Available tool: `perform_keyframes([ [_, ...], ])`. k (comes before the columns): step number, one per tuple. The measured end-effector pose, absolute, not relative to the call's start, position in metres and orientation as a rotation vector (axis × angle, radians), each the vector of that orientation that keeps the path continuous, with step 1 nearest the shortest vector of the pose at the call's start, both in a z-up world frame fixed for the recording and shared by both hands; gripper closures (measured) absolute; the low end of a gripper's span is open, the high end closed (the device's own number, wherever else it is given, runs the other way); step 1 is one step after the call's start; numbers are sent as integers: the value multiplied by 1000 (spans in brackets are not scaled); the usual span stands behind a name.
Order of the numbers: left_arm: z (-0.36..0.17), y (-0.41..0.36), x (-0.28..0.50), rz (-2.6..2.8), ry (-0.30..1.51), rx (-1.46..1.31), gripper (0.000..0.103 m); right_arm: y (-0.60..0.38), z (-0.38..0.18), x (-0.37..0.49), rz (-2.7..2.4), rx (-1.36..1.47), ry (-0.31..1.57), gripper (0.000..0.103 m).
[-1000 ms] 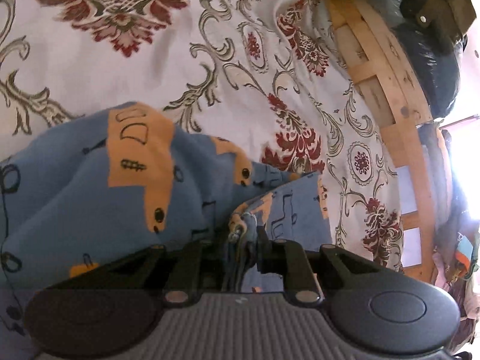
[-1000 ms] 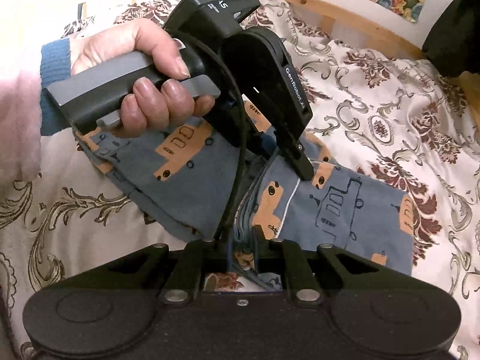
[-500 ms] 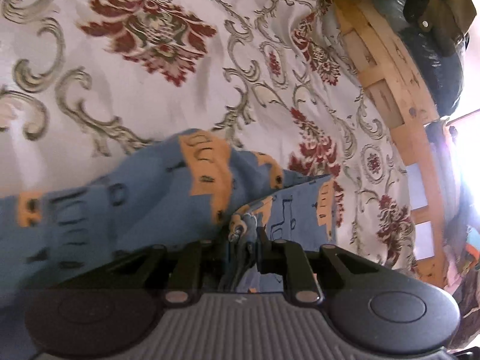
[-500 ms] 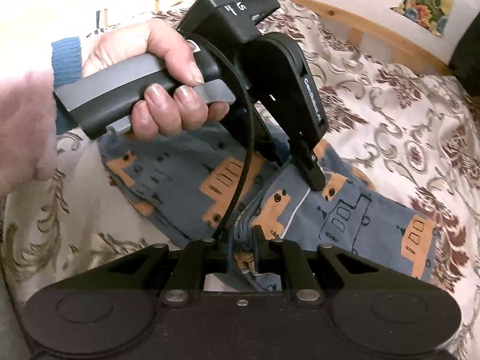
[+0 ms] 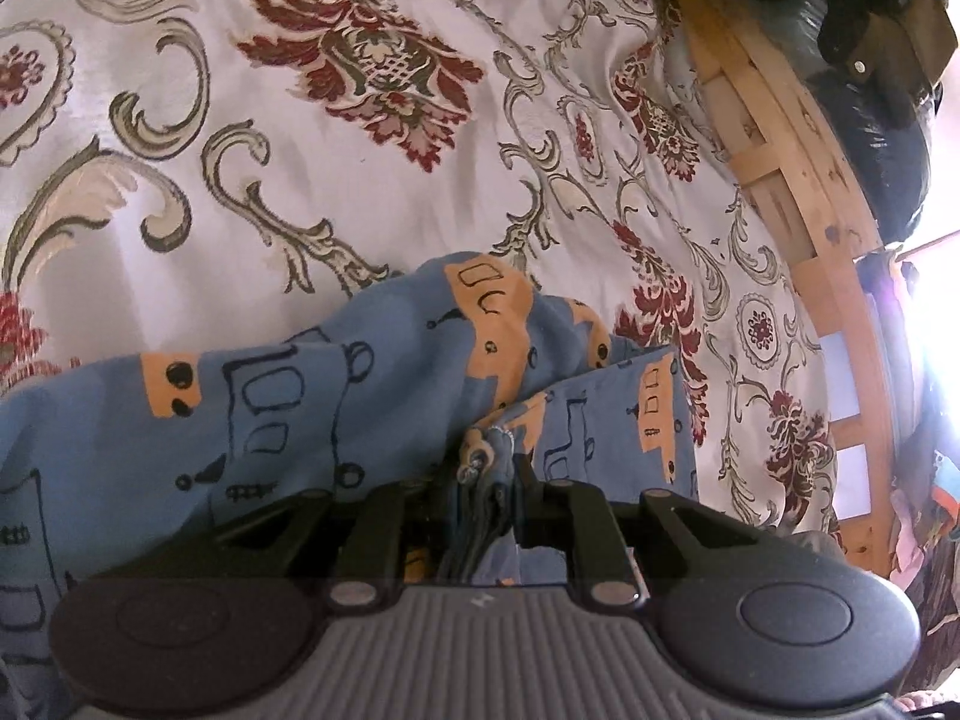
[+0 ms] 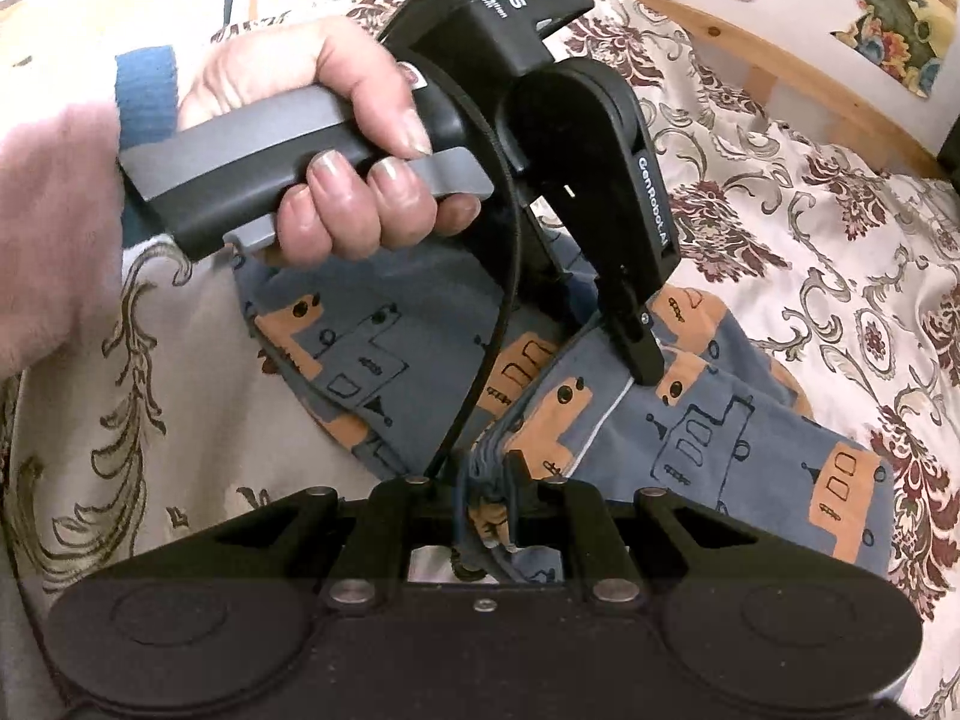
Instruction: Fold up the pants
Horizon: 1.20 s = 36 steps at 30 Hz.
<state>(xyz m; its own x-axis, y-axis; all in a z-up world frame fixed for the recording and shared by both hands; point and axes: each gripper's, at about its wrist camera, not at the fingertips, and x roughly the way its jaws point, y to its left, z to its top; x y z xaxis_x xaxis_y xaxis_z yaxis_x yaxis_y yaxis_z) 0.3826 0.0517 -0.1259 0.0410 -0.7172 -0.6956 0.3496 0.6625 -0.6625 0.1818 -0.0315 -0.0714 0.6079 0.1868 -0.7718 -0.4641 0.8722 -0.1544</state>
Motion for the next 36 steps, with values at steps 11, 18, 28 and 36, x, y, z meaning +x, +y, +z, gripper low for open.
perform_keyframes([
  [11,-87,74,353,-740,1183,-267,44,-67,-49,164,429,-292,788,25],
  [18,-61,128,276,-312,1031,-199,19,-86,-45,204,266,-357,648,9],
  [28,-81,188,233,-118,984,-438,11,-56,-83,246,236,-427,594,14],
  [36,-94,201,225,116,804,-709,30,-58,-64,179,222,-448,487,7],
])
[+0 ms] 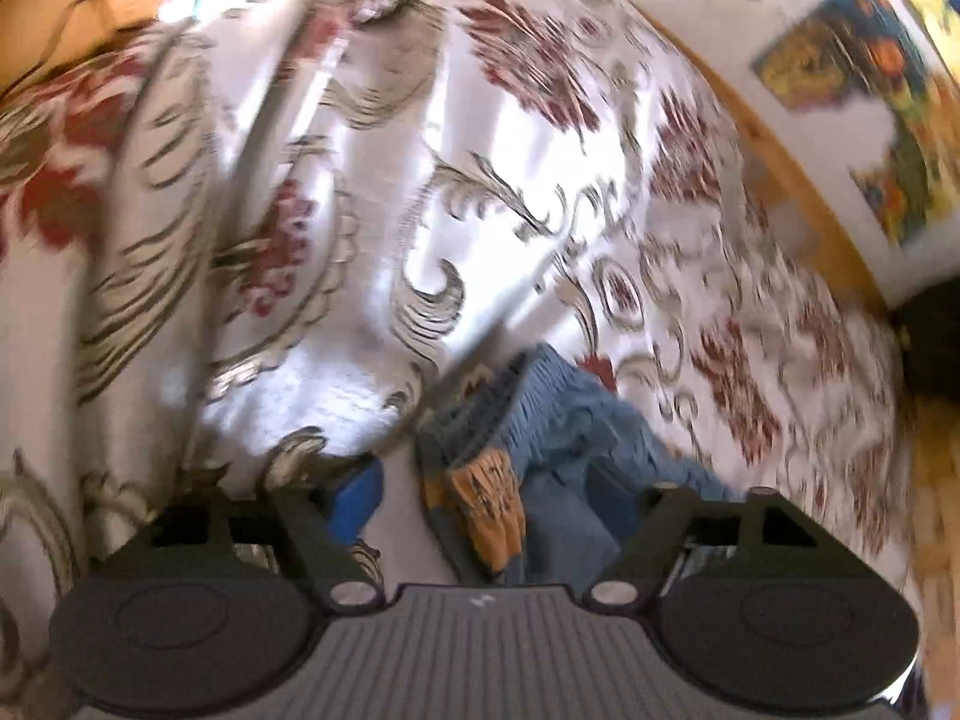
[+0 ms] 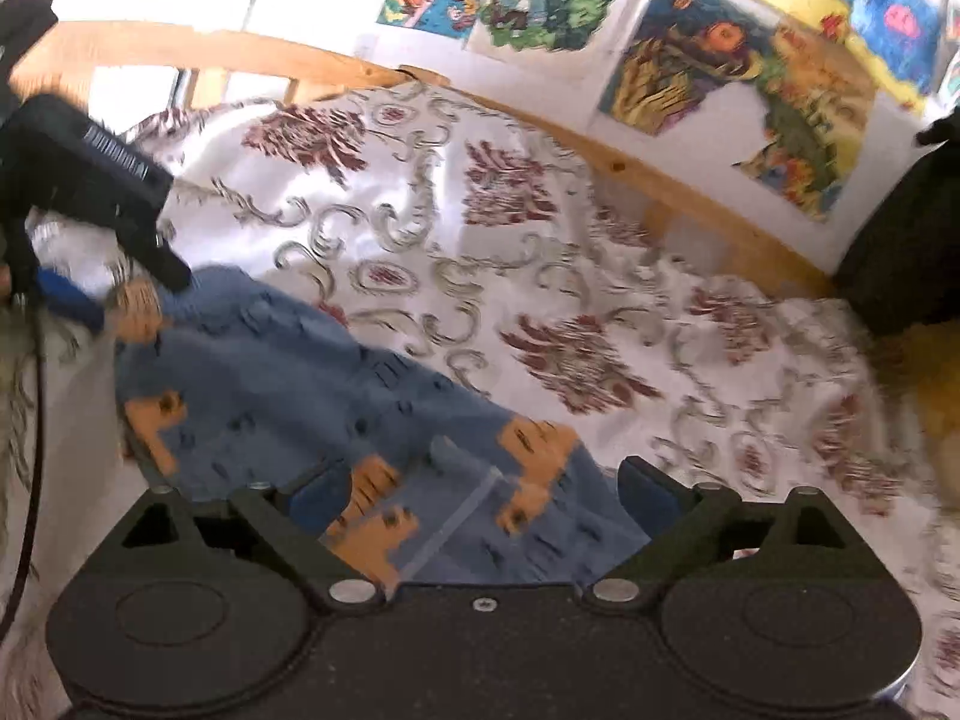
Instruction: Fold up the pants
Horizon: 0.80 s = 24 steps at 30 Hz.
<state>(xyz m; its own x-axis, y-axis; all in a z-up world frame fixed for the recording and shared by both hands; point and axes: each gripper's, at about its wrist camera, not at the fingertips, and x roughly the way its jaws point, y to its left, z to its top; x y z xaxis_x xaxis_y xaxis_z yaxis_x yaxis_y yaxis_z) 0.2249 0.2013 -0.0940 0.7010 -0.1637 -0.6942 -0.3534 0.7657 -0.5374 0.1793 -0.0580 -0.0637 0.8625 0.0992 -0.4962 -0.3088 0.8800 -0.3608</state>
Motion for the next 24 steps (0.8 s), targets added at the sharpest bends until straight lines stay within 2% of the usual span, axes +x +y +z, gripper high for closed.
perform_keyframes([
  [2,-97,204,222,141,778,-739,35,-55,-73,171,181,-494,469,8],
  [5,-102,202,224,151,737,-770,34,-44,-92,169,175,-584,465,9],
  [8,-109,196,235,156,745,-738,26,-32,-111,166,171,-657,448,9],
  [12,-110,191,242,120,741,-725,6,-31,-121,165,157,-646,412,8],
  [17,-111,194,234,111,715,-746,5,-35,-123,166,157,-607,407,6],
  [20,-115,204,226,128,665,-849,8,-36,-124,165,156,-593,403,6],
  [22,-119,212,218,157,628,-946,18,-36,-124,165,156,-591,400,6],
  [24,-125,219,214,176,615,-1011,34,-36,-124,163,156,-588,397,6],
])
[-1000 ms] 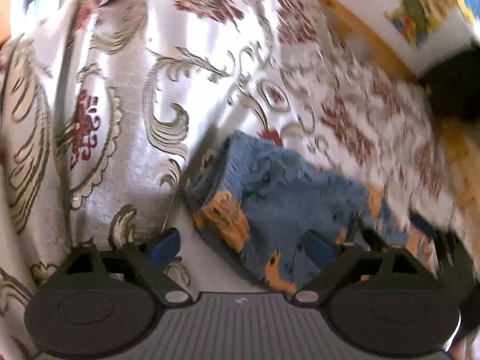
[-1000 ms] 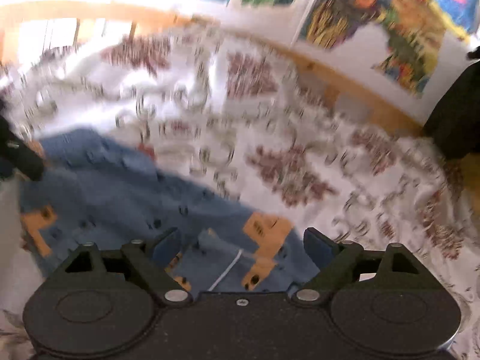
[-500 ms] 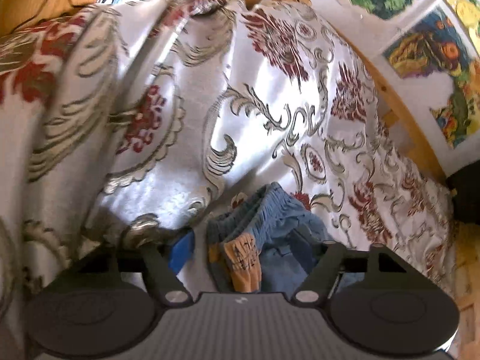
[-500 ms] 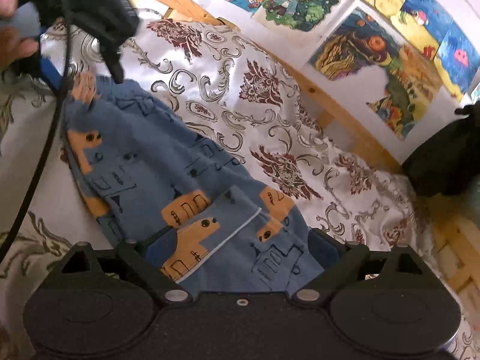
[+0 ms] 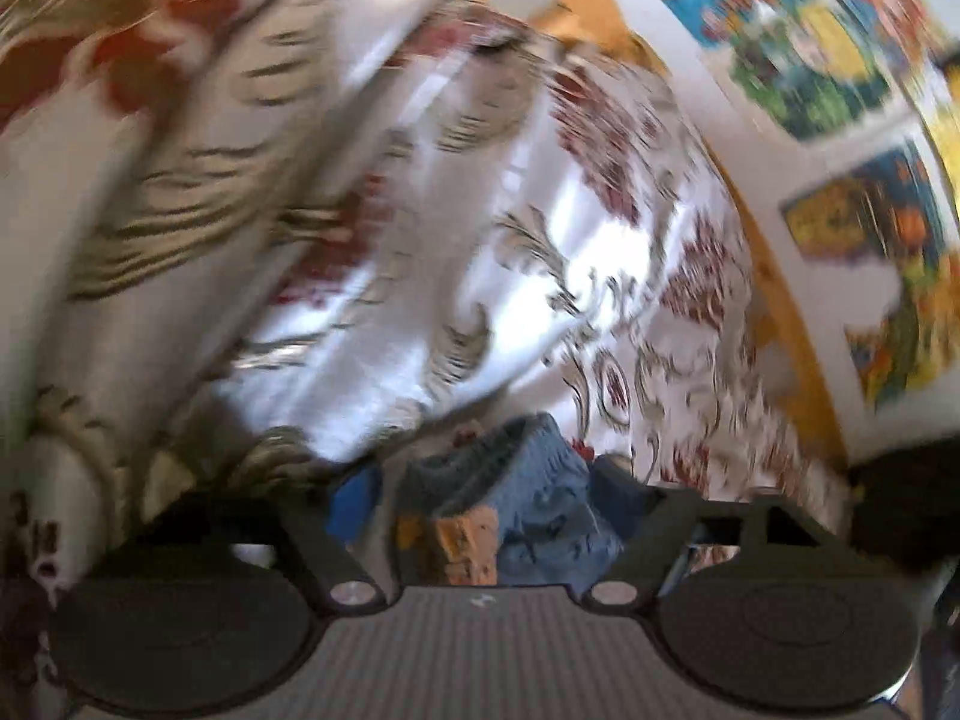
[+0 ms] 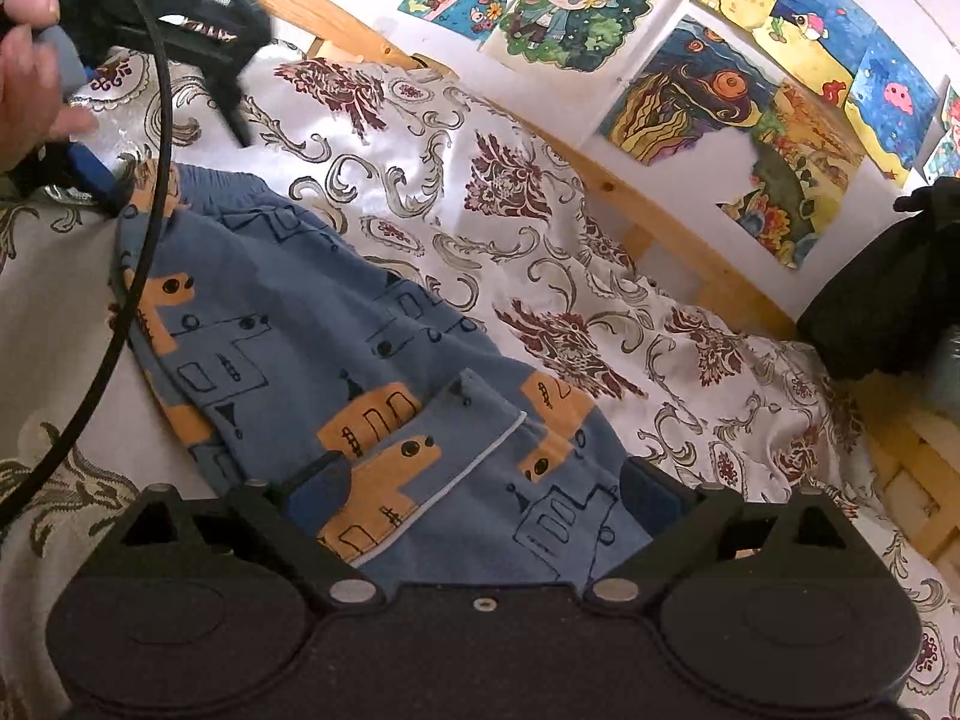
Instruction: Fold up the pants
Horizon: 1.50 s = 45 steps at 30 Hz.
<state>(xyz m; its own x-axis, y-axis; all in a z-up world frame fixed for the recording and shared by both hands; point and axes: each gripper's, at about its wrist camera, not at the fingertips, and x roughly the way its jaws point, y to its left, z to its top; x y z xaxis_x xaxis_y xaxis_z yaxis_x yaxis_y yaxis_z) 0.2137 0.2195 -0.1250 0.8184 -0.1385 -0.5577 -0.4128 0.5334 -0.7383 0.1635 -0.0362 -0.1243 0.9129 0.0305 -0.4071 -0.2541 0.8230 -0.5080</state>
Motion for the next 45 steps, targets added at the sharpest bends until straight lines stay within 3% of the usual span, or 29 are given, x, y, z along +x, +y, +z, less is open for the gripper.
perform_keyframes([
  [2,-130,224,212,188,622,-1044,41,-36,-124,163,155,-587,395,6],
  [10,-134,223,219,153,663,-1023,38,-37,-125,162,155,-586,390,6],
  [12,-137,224,222,165,689,-1041,61,-37,-125,162,155,-586,389,6],
  [14,-146,230,223,179,721,-1100,74,-36,-125,161,154,-585,387,6],
  [20,-145,228,222,173,725,-1107,83,-36,-125,161,156,-579,391,6],
  [30,-112,221,213,85,629,-1023,85,-44,-105,168,183,-518,384,6],
  [39,-47,160,203,-61,506,-611,85,-107,-46,182,326,-322,471,7],
  [45,-18,77,191,-194,458,-342,85,-179,-24,188,430,-153,608,7],
])
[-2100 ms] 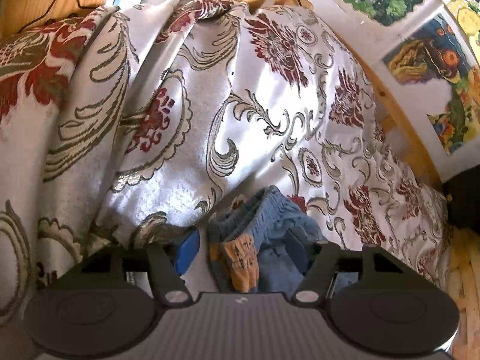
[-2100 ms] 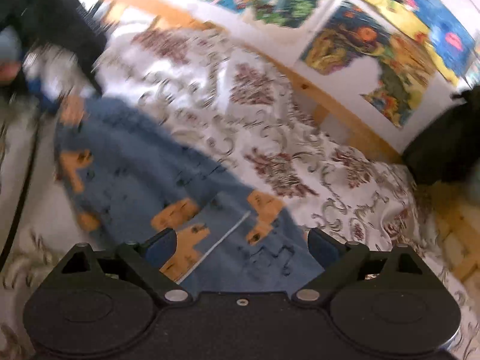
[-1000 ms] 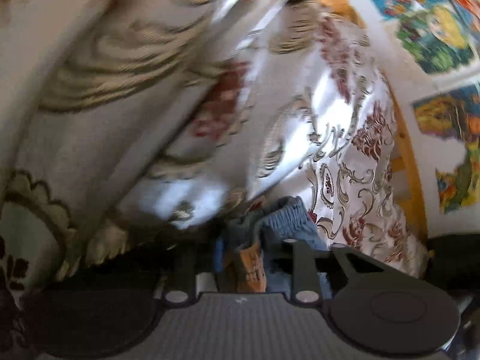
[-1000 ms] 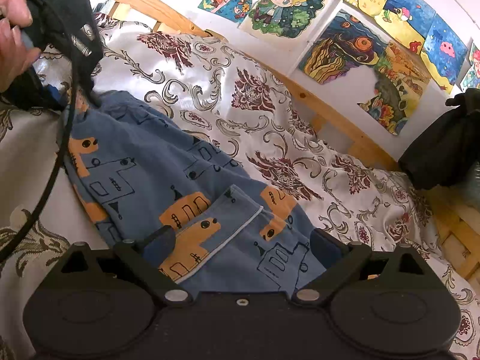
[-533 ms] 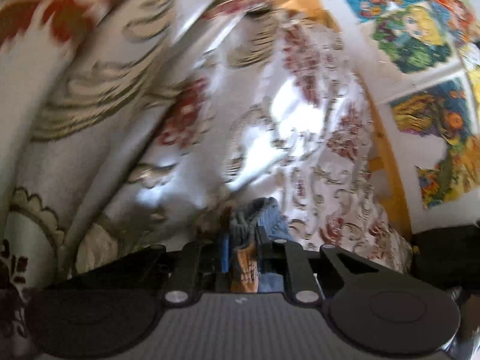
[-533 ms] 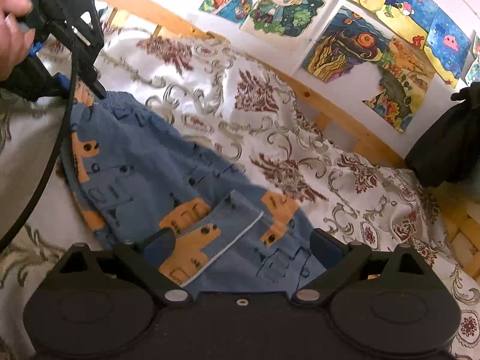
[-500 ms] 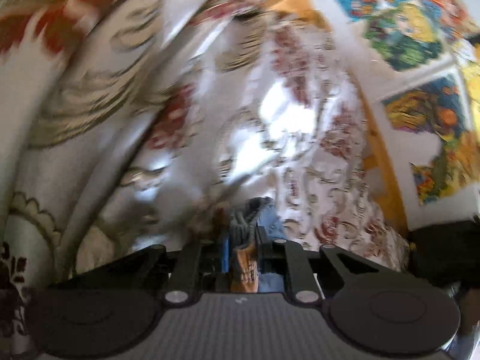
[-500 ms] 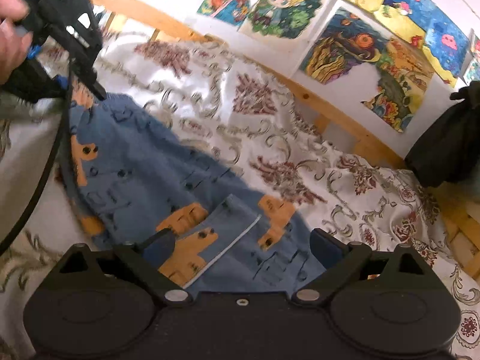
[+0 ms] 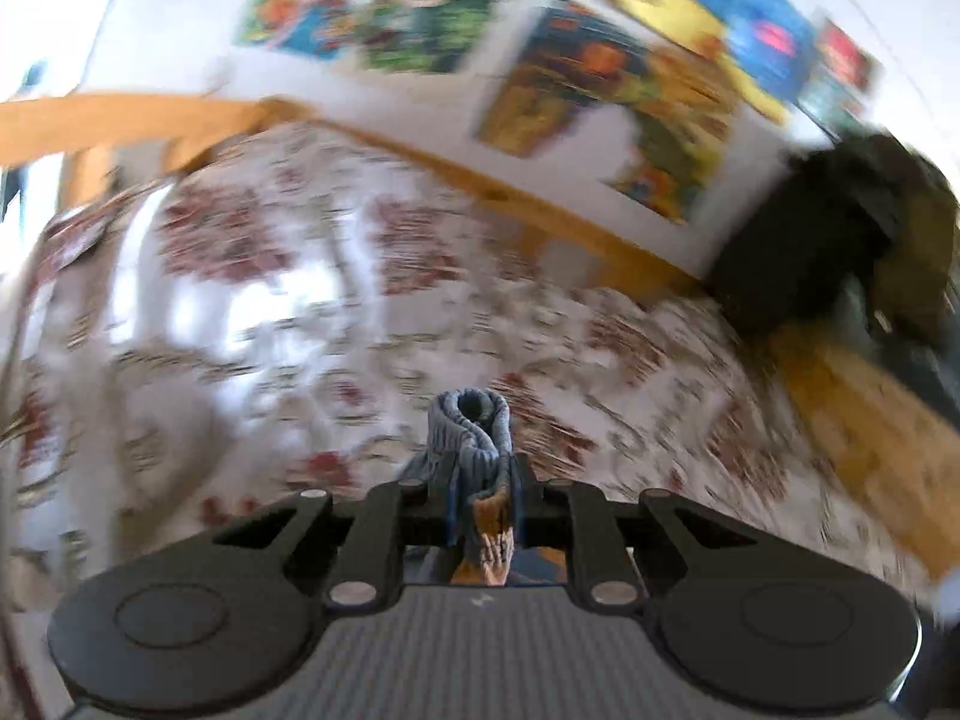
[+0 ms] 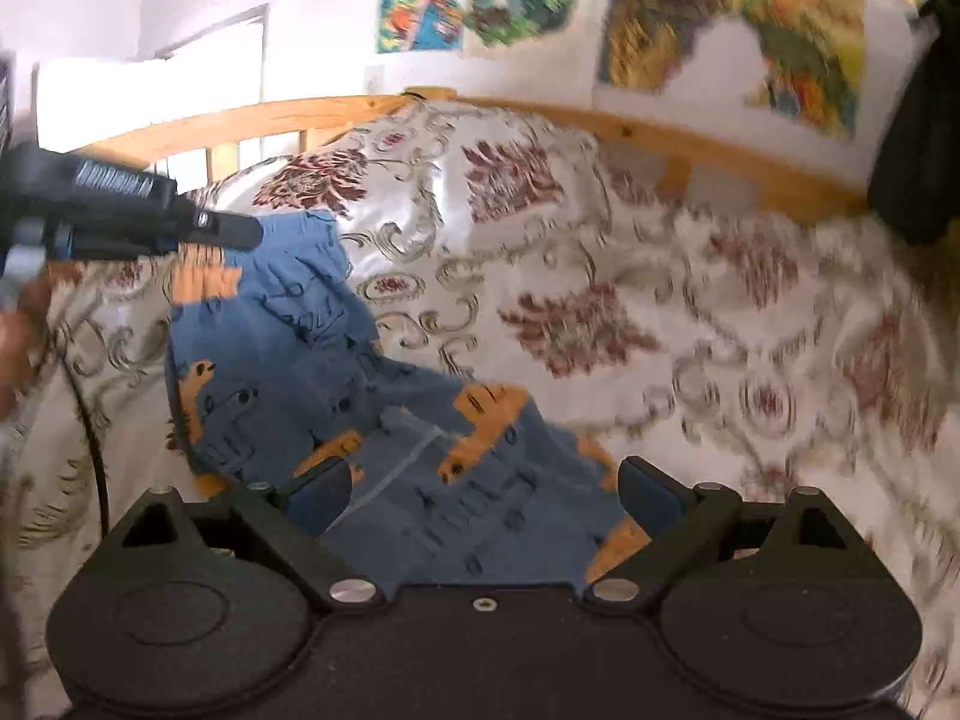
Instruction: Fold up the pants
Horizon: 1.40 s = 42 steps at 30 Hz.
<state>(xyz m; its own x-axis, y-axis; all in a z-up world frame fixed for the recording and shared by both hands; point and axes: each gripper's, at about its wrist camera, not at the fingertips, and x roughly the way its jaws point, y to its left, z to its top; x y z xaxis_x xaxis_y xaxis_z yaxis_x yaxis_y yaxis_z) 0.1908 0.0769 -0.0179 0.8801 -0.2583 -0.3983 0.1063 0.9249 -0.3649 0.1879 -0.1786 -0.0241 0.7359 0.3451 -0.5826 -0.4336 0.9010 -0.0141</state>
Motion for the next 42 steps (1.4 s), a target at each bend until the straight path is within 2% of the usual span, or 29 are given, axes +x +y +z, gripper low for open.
perform_keyframes([
  [6,-18,-17,182,-301,498,-133,85,-248,-31,204,346,154,714,2],
  [14,-51,-116,159,-340,524,198,85,-305,-59,231,511,705,799,3],
  [17,-57,-135,147,-344,508,278,85,-307,-65,240,558,821,821,13],
  [22,-58,-154,134,-350,471,362,85,-296,-65,244,550,756,861,25],
  [23,-58,-158,132,-354,466,373,85,-296,-66,243,548,762,864,34],
  [24,-57,-161,129,-357,460,383,85,-296,-67,243,542,764,866,47],
  [26,-57,-167,126,-362,450,400,85,-297,-67,242,515,743,857,64],
  [29,-56,-174,127,-358,448,401,85,-300,-63,239,501,723,830,72],
  [36,-49,-195,127,-364,443,388,84,-312,-44,234,471,599,800,74],
  [42,-67,-208,127,-432,491,372,83,-323,-51,232,391,491,882,74],
])
